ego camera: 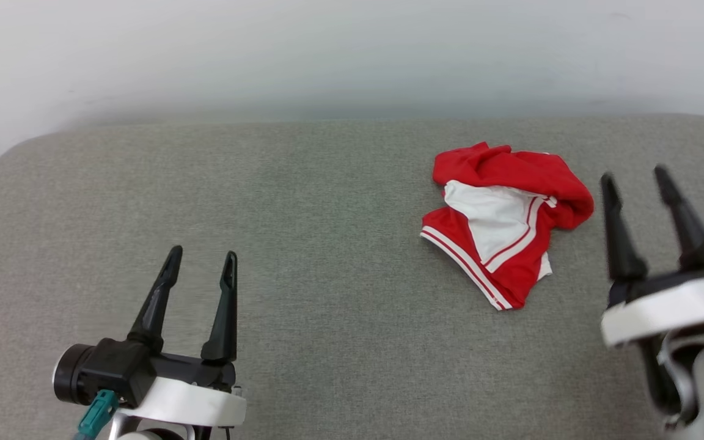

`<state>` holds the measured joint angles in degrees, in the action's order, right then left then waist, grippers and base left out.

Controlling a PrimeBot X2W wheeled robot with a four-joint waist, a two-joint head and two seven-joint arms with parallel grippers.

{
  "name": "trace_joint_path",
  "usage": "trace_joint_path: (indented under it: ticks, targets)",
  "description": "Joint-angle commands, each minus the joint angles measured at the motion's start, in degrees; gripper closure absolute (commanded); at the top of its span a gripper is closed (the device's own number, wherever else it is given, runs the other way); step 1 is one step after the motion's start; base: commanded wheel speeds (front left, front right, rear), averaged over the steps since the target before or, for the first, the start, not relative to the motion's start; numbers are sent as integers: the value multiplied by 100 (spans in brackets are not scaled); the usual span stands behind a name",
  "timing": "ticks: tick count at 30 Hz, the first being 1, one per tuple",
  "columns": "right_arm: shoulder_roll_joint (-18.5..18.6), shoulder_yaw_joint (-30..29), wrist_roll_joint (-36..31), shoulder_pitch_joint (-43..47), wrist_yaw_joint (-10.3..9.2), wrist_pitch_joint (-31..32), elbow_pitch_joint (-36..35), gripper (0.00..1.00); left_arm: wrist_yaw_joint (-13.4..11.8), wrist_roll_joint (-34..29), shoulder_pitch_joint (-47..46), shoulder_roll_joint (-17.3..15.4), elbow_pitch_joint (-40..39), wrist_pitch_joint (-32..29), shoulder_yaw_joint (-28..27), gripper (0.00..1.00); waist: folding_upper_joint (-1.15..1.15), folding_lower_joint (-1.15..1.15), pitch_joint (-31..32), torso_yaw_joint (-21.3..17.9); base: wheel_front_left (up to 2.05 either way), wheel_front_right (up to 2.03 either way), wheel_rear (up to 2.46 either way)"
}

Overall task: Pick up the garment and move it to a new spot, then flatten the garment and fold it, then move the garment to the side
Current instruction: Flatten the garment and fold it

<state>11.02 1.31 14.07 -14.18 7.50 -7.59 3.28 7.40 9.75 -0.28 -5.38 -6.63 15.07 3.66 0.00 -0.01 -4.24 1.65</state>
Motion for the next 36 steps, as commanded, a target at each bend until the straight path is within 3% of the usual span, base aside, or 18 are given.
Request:
trace_joint_path:
  ticks: [1,7,13,18,27,31,36]
  targets:
    - [-111,34,-111,238,-2,-38,-160,0,8,1,64,-39,36,15,24,0,0,1,-33,-74,0,0,0]
    - [-507,-205,-221,852,-2,14,-605,0,8,103,22,-130,250,15,216,0,0,1,-202,-254,0,0,0]
    - [-614,-416,-352,880,-2,173,-980,0,8,331,-750,-462,822,-136,1074,0,0,1,-600,-372,0,0,0]
    - [-643,-480,-418,780,-2,272,-1140,0,8,788,-1816,-592,1298,-988,1857,0,0,1,-926,-465,0,0,0]
    - [-695,-337,-602,587,-2,316,-1284,0,8,2271,-4320,-549,2641,-3631,3060,0,0,1,-1635,-798,0,0,0]
    - [-723,-326,-622,561,-2,255,-1272,0,8,2641,-5078,-480,3212,-4134,3217,0,0,1,-1883,-927,0,0,0]
    - [-755,-288,-649,491,-2,151,-1174,0,8,2802,-5635,-366,3866,-4305,3446,0,0,1,-2076,-1067,0,0,0]
